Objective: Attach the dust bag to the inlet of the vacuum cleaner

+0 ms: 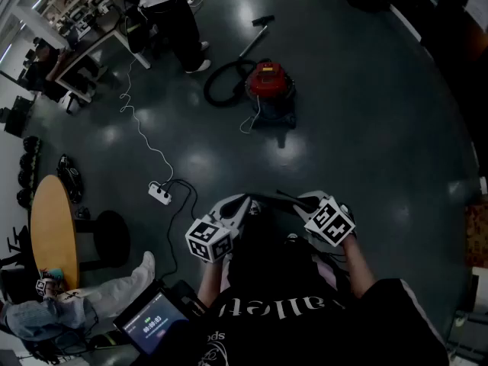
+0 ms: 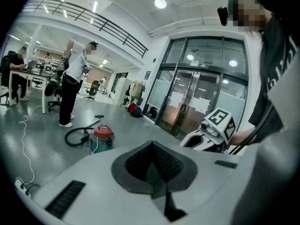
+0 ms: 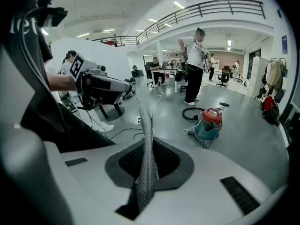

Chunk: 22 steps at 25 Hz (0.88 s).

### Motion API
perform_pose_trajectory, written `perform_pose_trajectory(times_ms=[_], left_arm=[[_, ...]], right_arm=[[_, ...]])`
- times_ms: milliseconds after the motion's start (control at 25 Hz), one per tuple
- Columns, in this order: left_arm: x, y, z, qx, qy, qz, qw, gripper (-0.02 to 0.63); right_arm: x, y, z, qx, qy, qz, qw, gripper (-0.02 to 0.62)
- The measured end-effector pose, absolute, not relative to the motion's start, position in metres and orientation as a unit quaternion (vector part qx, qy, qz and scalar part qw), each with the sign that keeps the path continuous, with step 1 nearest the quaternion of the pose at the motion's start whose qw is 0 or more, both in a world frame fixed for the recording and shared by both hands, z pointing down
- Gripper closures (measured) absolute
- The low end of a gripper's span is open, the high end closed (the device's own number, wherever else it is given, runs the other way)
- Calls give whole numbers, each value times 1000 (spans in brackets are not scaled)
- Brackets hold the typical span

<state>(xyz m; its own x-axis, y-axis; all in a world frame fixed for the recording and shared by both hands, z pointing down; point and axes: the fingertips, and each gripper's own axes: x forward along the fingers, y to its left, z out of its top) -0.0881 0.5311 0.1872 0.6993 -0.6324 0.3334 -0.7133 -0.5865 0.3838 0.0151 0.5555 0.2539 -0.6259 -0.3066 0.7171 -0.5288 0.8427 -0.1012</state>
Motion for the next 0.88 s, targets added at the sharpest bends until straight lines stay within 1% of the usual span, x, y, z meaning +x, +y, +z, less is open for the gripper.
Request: perform_pose_trajectory(times_ms=[200,440,640,760,880], left_arm=[[-106,484,193,887,-386,85,239,601],[-133,400,207,896,-364,85,239,601],[-173,319,199,906,-337,94,236,601],[-197,270,203,914,-317,103,233,601],[-213,226,209,918,-298,95,244,601]], right_arm=[[3,519,260,231,-889,156,363,555],[-24,454,271,242,-881,166,370,555],[-65,389,273,247,-880,176,366,555],[-82,344,279,257,-871,185,375,555],[-95,299,286,266,-863,188,386,555]])
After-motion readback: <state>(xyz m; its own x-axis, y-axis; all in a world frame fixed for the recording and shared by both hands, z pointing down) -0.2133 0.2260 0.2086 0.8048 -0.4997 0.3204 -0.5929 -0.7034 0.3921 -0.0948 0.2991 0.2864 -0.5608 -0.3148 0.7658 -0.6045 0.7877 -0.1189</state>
